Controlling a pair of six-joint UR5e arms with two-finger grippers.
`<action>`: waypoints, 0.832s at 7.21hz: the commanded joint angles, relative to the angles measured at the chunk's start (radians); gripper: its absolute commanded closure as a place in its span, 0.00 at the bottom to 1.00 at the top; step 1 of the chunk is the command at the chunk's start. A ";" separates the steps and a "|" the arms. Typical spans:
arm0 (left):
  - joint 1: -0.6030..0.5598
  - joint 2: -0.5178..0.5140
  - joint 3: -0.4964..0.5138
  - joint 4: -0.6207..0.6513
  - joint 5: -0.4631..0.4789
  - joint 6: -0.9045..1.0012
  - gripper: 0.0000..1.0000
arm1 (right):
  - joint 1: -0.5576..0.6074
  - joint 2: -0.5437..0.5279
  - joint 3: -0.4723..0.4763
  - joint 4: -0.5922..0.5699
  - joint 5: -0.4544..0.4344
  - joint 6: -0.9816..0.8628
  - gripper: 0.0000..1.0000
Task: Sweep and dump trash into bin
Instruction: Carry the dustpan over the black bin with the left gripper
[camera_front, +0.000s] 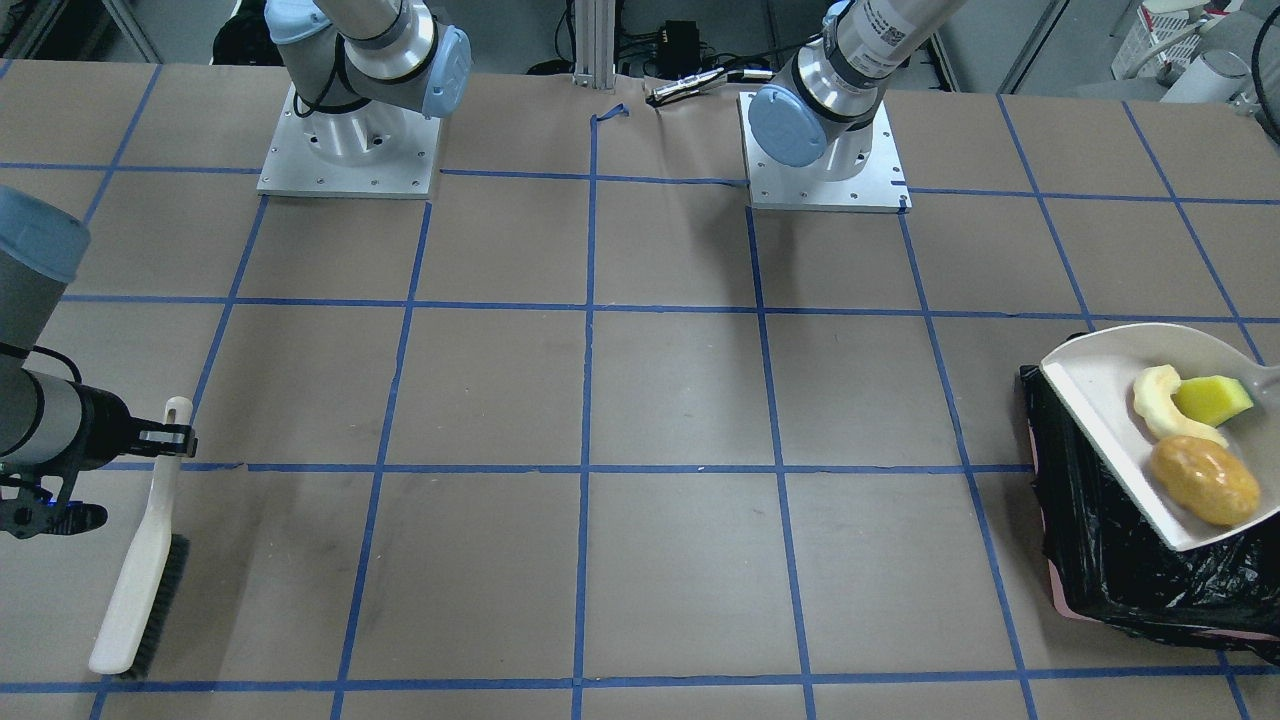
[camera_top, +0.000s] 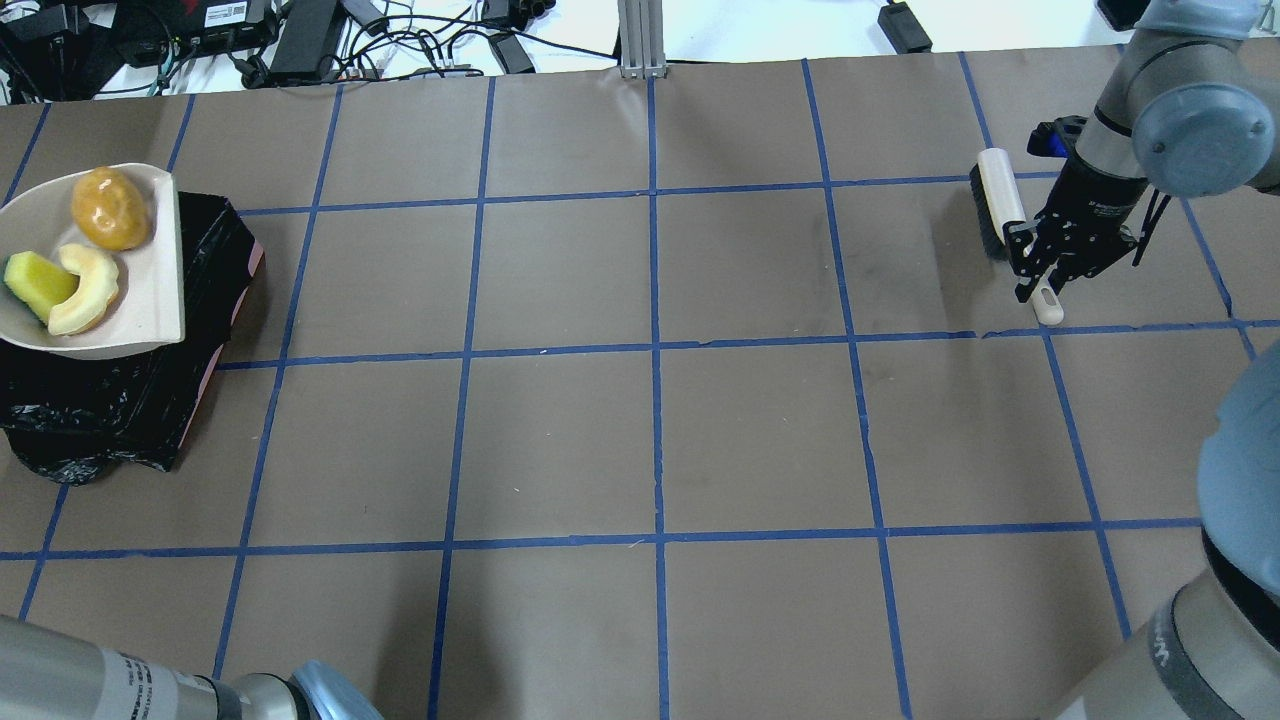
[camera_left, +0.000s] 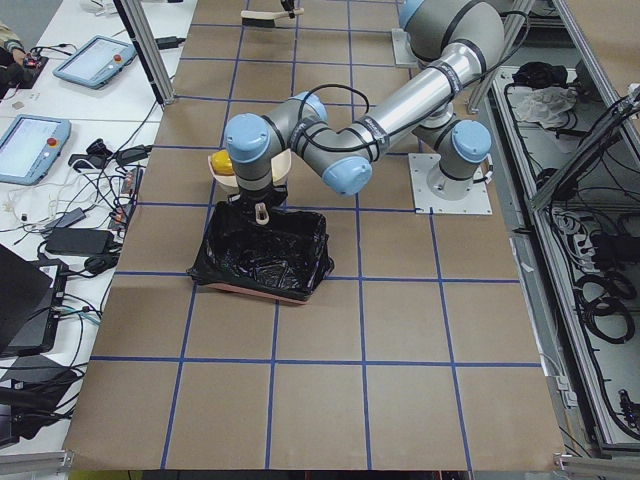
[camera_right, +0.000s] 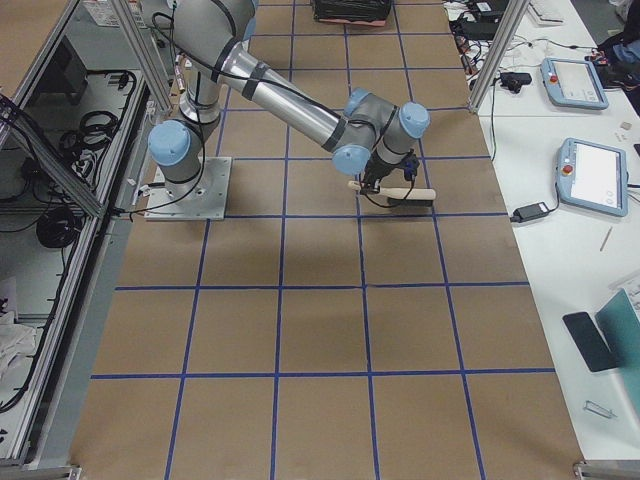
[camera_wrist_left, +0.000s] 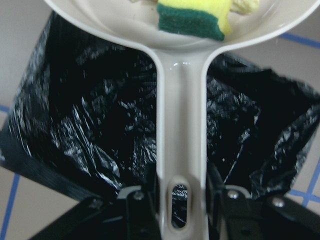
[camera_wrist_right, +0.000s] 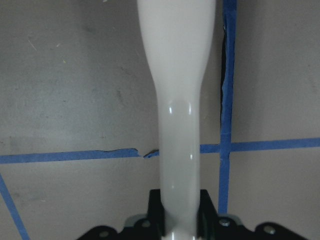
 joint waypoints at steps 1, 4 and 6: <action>0.063 -0.011 0.080 -0.013 0.052 0.077 0.92 | -0.002 0.001 0.000 -0.003 -0.004 -0.005 1.00; 0.077 -0.046 0.108 0.039 0.127 0.139 0.92 | -0.003 0.002 0.002 -0.001 -0.008 -0.003 1.00; 0.067 -0.056 0.106 0.065 0.190 0.225 0.92 | -0.003 0.002 0.002 0.001 -0.036 -0.005 1.00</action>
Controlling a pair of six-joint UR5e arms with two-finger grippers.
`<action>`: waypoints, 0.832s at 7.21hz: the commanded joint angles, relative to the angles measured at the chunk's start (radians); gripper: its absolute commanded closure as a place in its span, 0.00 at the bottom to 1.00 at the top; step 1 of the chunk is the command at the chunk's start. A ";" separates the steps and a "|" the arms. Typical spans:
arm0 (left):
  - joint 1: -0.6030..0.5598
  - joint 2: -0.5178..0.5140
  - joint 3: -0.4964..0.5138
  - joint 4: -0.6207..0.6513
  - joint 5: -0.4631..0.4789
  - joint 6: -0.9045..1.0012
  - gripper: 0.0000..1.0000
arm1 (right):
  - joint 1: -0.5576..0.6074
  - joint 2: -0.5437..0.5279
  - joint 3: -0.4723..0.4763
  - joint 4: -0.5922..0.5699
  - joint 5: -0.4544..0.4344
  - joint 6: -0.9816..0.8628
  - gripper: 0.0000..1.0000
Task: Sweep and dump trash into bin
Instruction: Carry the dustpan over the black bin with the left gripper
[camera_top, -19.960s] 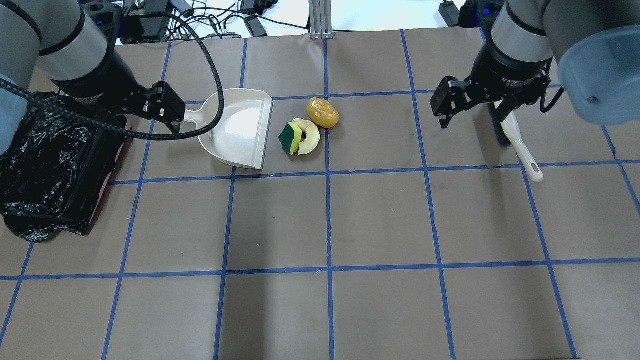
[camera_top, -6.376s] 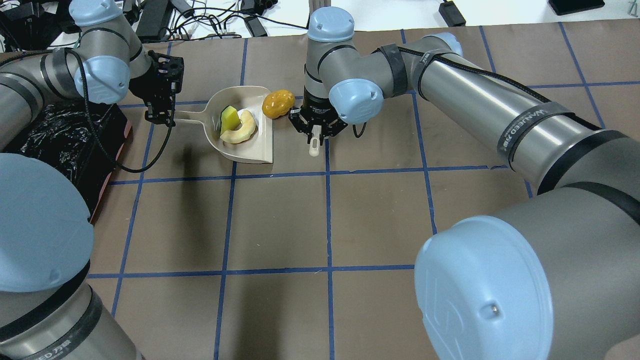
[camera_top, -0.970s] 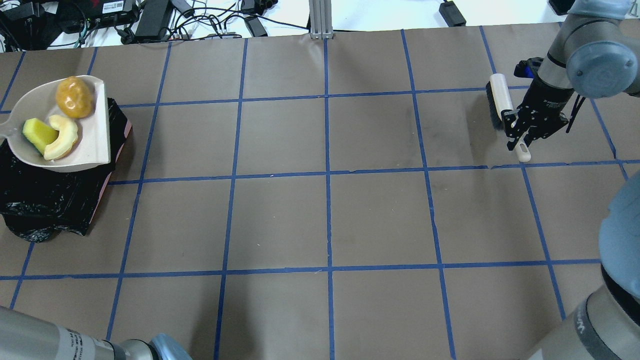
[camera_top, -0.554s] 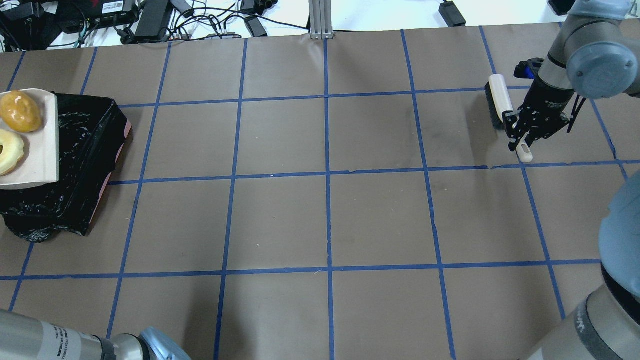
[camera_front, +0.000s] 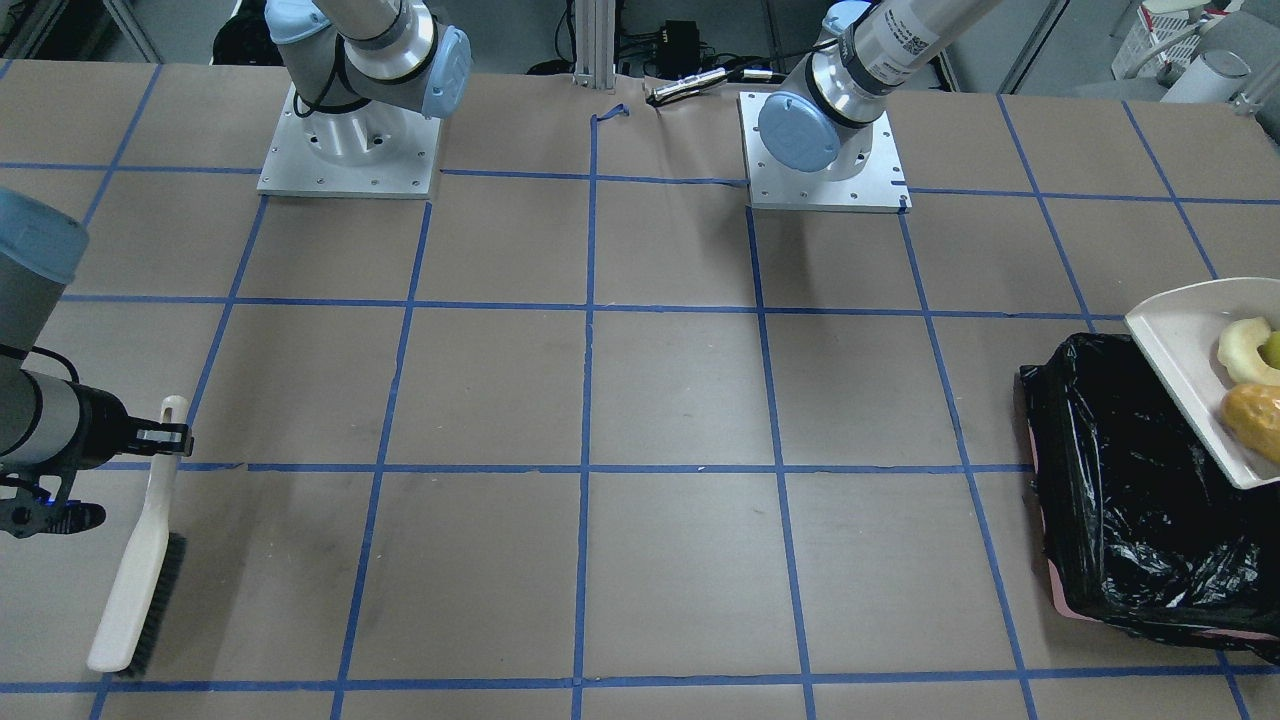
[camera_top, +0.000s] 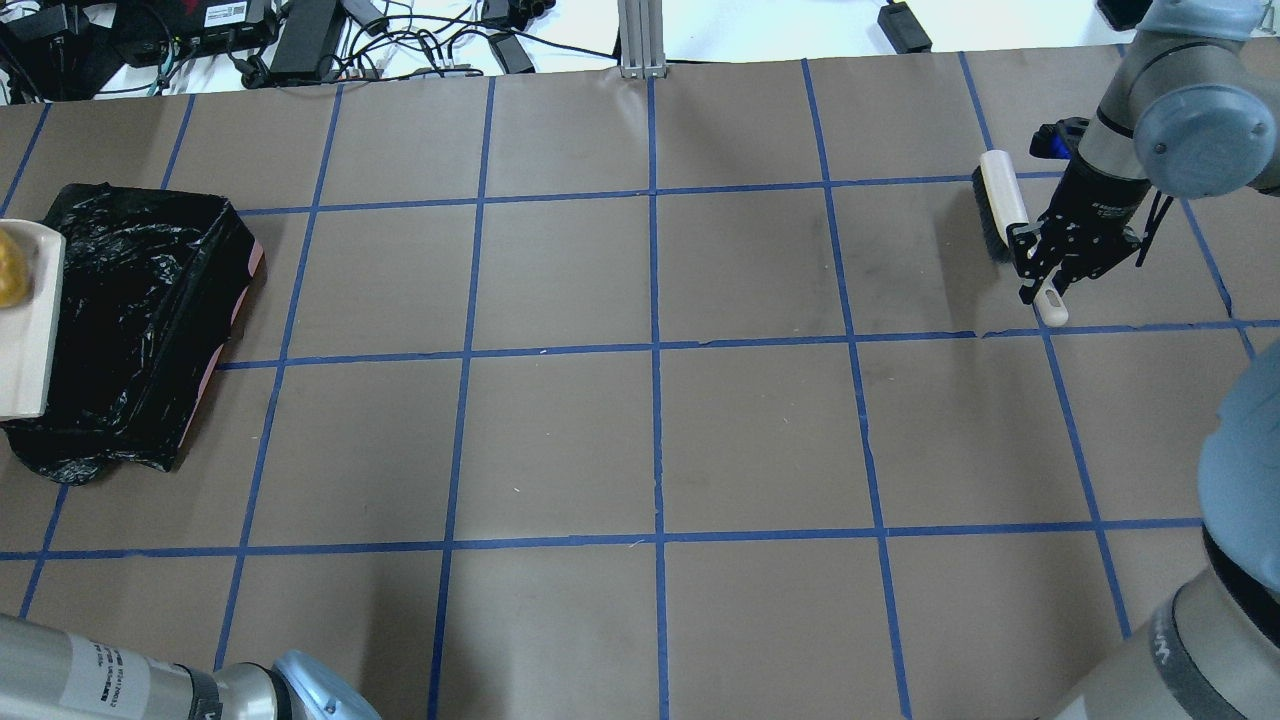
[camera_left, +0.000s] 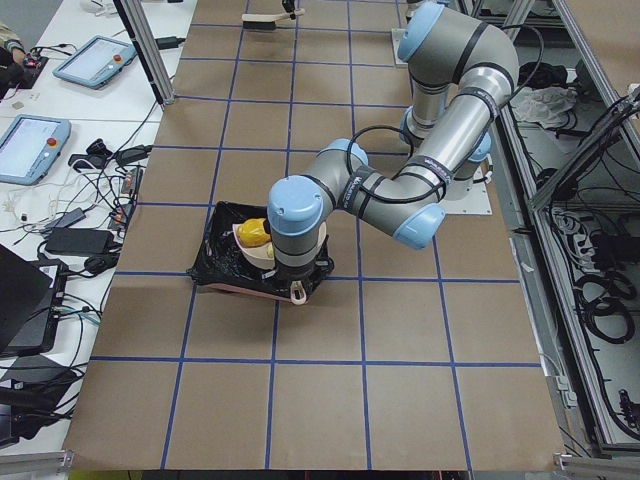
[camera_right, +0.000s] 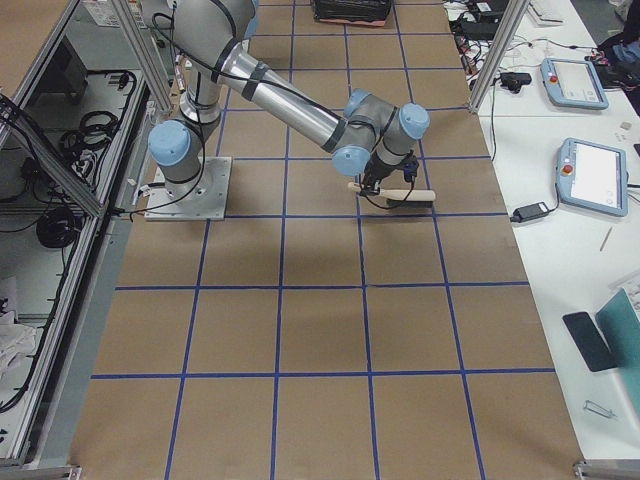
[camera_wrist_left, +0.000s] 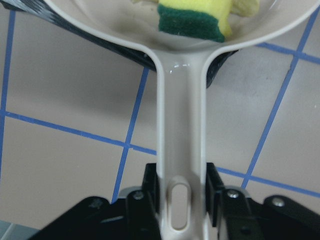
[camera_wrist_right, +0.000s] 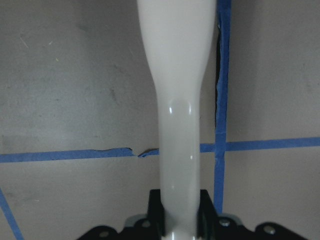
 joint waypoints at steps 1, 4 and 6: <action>-0.009 -0.005 0.001 0.016 0.039 0.042 0.92 | 0.000 0.002 0.002 0.001 -0.022 -0.001 1.00; -0.077 -0.005 0.001 0.076 0.170 0.058 0.92 | 0.000 0.006 0.014 -0.001 -0.019 -0.004 1.00; -0.128 -0.005 0.001 0.081 0.224 0.058 0.92 | 0.000 0.006 0.014 -0.001 -0.022 -0.005 0.95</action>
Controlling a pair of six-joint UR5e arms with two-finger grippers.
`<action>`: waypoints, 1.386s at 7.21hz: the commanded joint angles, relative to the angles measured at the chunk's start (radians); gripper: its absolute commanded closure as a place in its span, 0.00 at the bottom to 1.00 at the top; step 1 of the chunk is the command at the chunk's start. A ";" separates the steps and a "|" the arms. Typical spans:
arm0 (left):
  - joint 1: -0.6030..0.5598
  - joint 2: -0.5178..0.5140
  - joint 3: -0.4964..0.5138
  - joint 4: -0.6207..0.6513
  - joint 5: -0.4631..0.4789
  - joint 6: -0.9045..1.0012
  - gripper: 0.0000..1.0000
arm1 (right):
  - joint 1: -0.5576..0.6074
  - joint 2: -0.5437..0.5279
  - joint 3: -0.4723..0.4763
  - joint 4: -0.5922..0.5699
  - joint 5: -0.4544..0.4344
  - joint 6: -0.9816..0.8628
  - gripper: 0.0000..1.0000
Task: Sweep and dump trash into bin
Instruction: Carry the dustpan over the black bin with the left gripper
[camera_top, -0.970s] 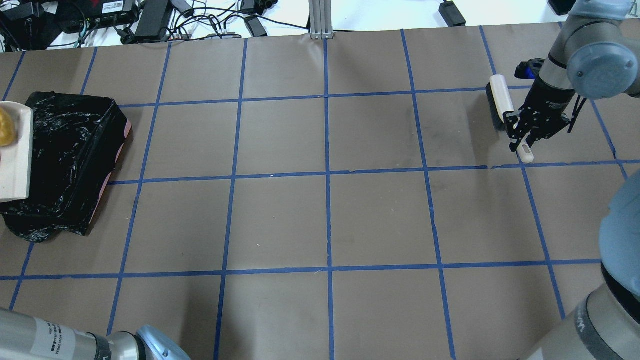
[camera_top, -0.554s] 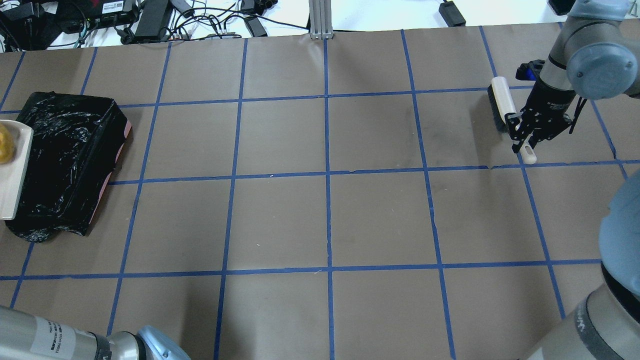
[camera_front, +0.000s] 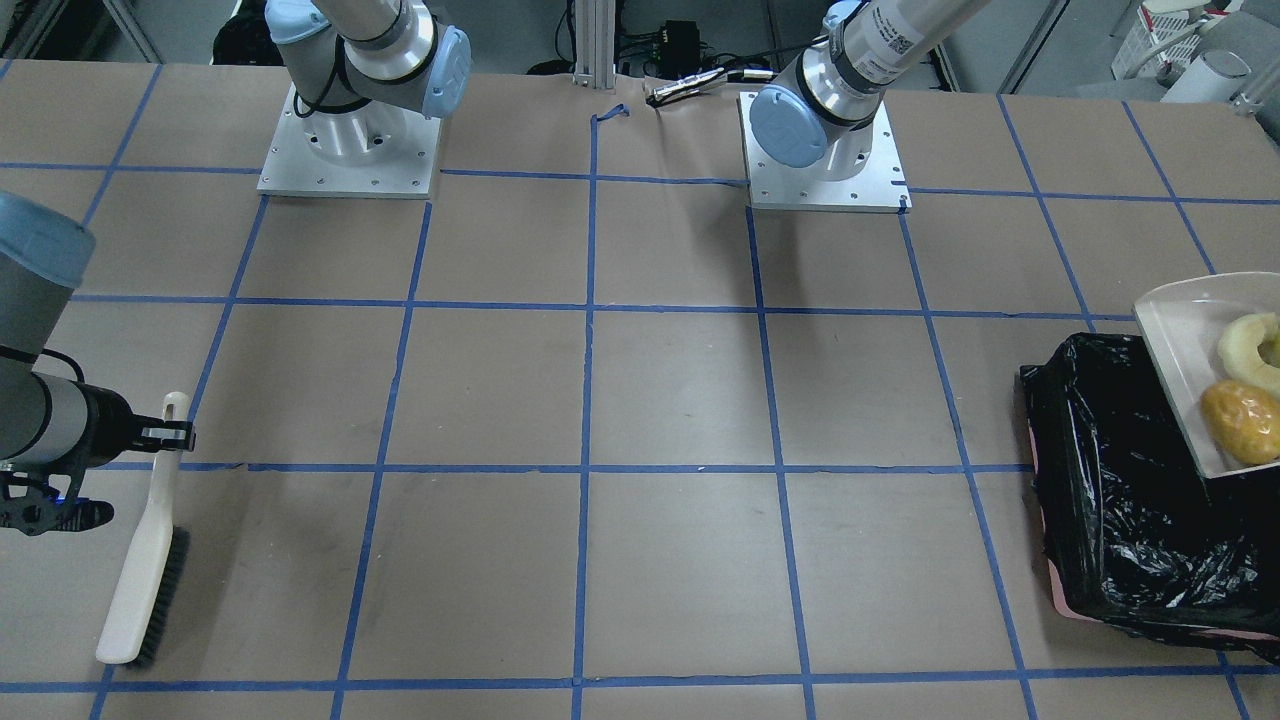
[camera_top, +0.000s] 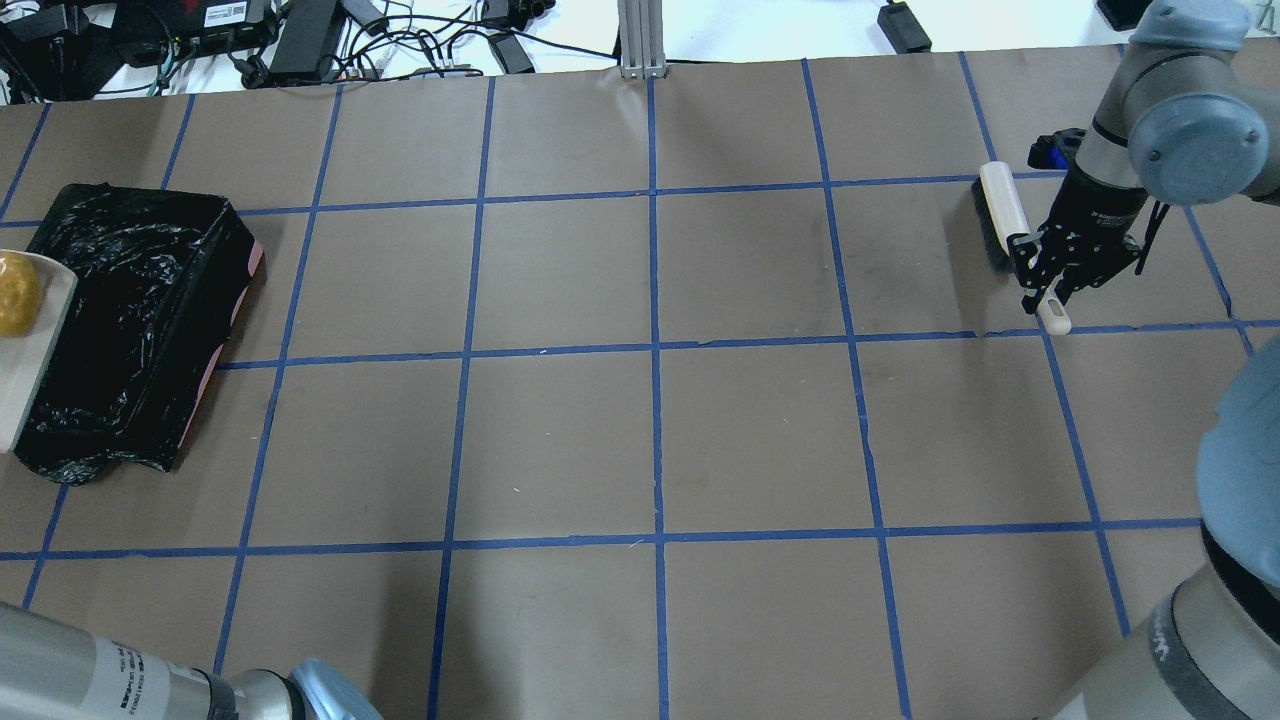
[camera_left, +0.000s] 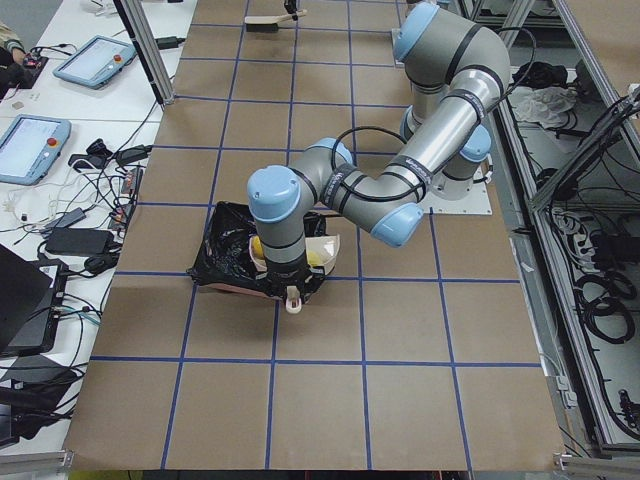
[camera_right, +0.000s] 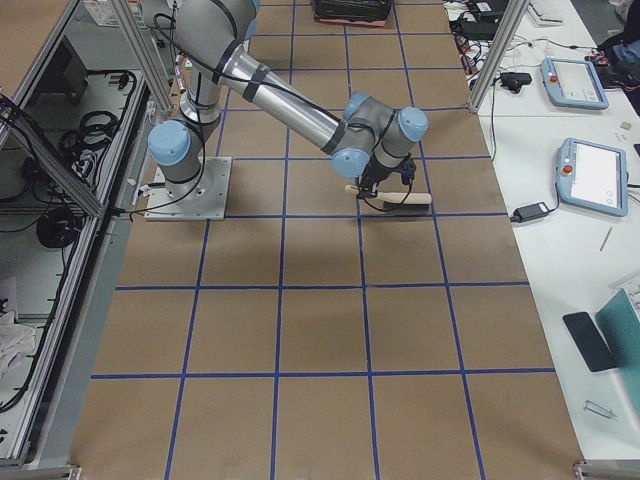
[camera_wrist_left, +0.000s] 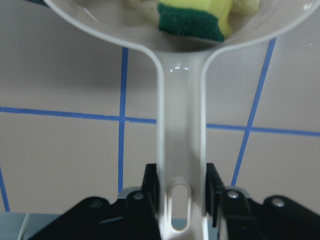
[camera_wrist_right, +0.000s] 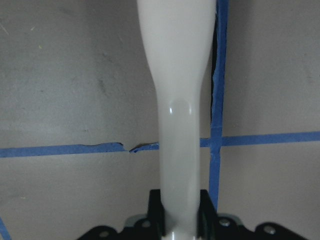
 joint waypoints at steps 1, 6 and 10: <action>-0.033 -0.001 -0.002 0.009 0.054 0.002 0.92 | 0.000 0.000 0.001 0.001 -0.003 -0.001 0.87; -0.145 -0.004 -0.037 0.087 0.222 -0.001 0.92 | -0.012 0.000 0.016 0.001 -0.003 -0.001 0.38; -0.211 0.014 -0.083 0.162 0.328 0.002 0.92 | -0.014 -0.024 -0.004 -0.078 -0.003 0.008 0.00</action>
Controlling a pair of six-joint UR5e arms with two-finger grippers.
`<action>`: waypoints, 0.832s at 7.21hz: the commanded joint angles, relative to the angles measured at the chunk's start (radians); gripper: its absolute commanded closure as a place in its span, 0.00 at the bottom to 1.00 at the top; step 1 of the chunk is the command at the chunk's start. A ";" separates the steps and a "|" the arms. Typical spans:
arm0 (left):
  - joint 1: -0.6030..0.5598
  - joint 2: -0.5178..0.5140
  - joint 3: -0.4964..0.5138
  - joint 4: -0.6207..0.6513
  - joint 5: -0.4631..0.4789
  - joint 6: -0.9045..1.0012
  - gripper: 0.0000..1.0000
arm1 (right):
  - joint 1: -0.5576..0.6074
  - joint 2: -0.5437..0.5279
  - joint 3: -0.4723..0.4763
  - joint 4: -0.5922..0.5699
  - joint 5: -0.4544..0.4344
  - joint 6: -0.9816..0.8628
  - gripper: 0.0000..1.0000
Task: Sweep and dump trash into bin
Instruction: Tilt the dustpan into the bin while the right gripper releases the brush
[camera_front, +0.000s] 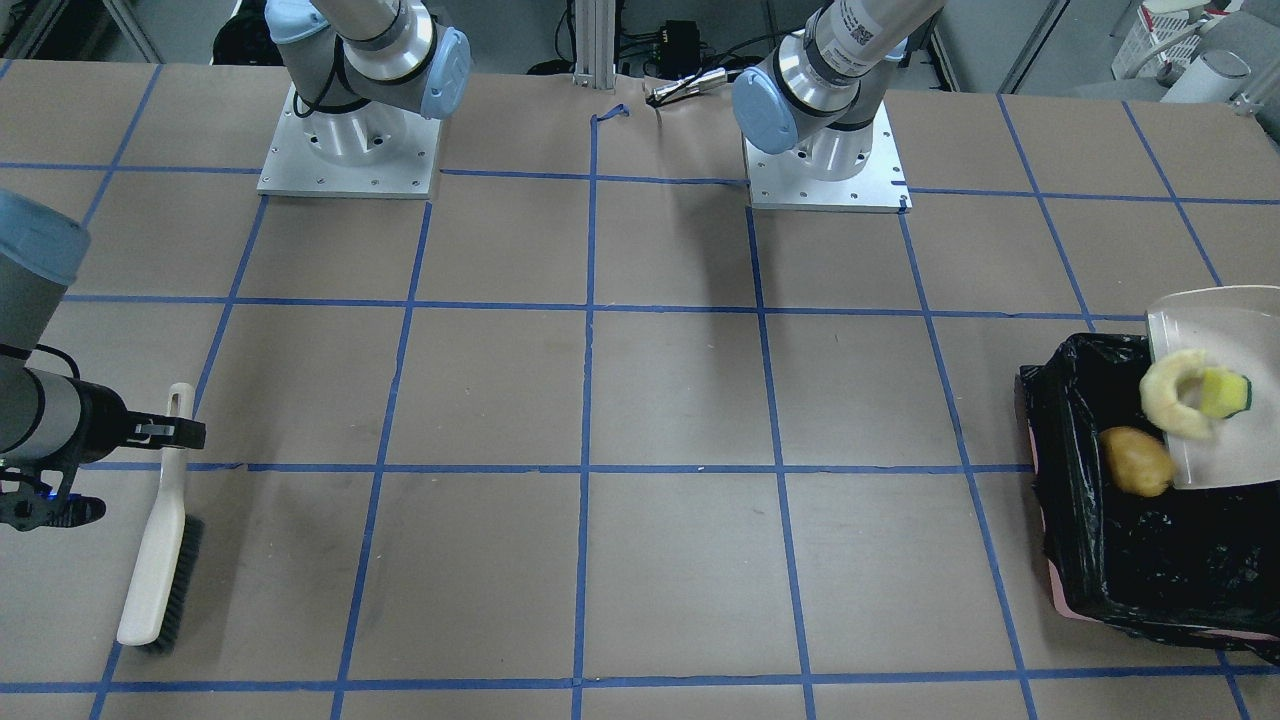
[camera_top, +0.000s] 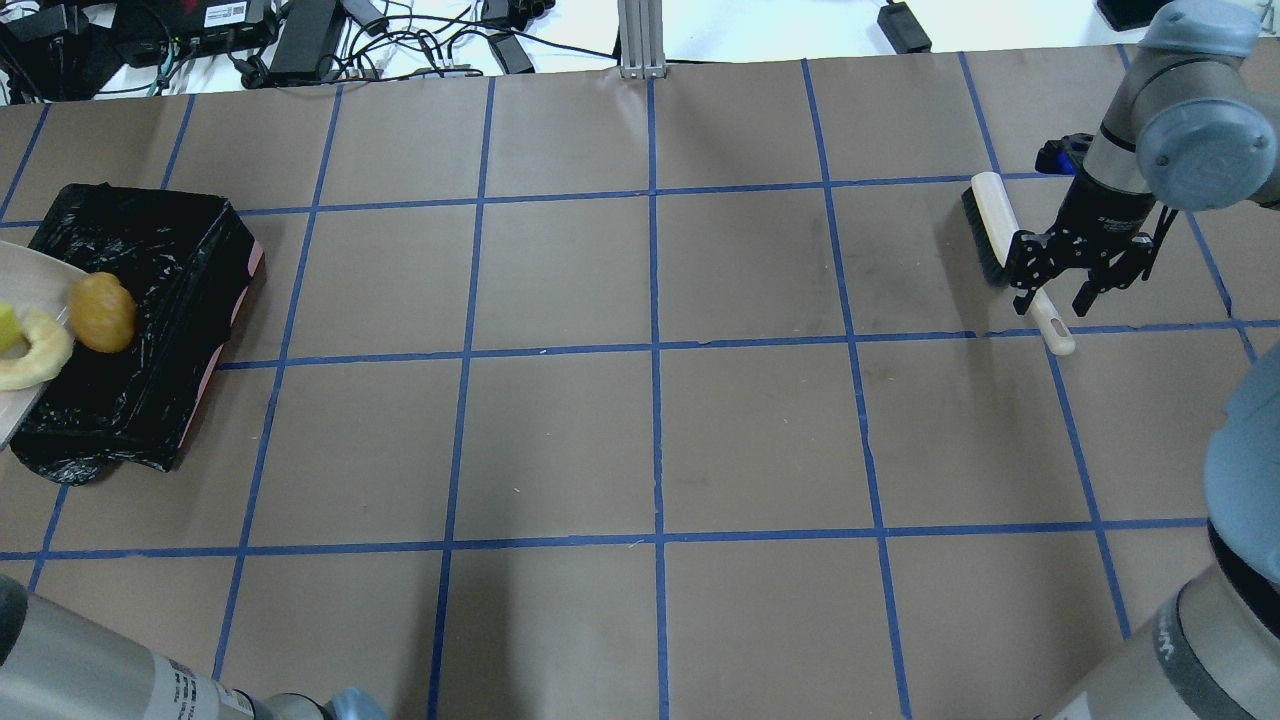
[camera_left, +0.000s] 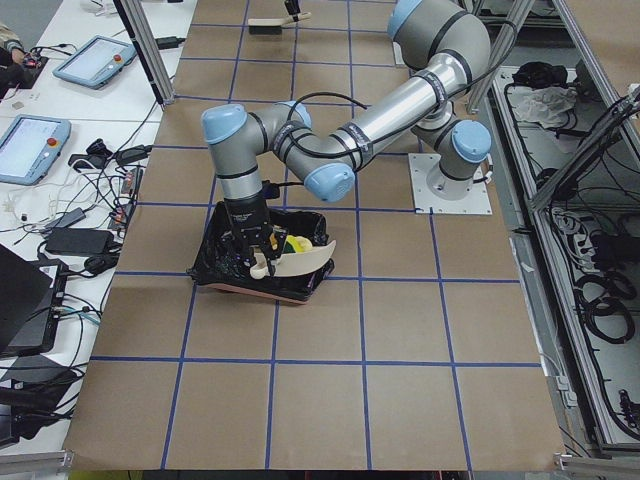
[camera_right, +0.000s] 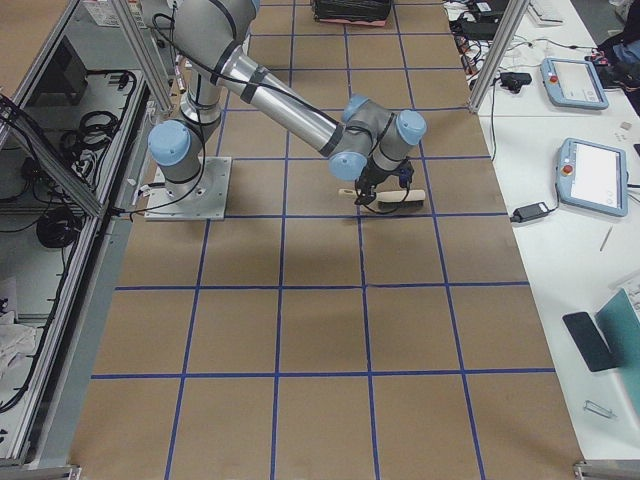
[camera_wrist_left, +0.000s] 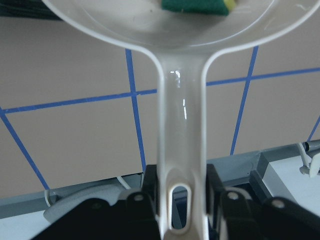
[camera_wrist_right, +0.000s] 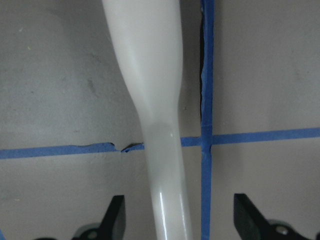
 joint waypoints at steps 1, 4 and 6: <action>-0.009 0.015 -0.035 0.005 0.014 0.000 0.92 | 0.001 -0.062 -0.013 -0.061 0.004 0.006 0.00; -0.037 0.039 -0.037 0.005 0.005 0.029 0.92 | 0.009 -0.198 -0.014 -0.057 0.016 0.014 0.00; -0.017 0.070 -0.026 -0.020 -0.132 0.042 0.95 | 0.032 -0.319 -0.014 0.006 0.027 0.015 0.00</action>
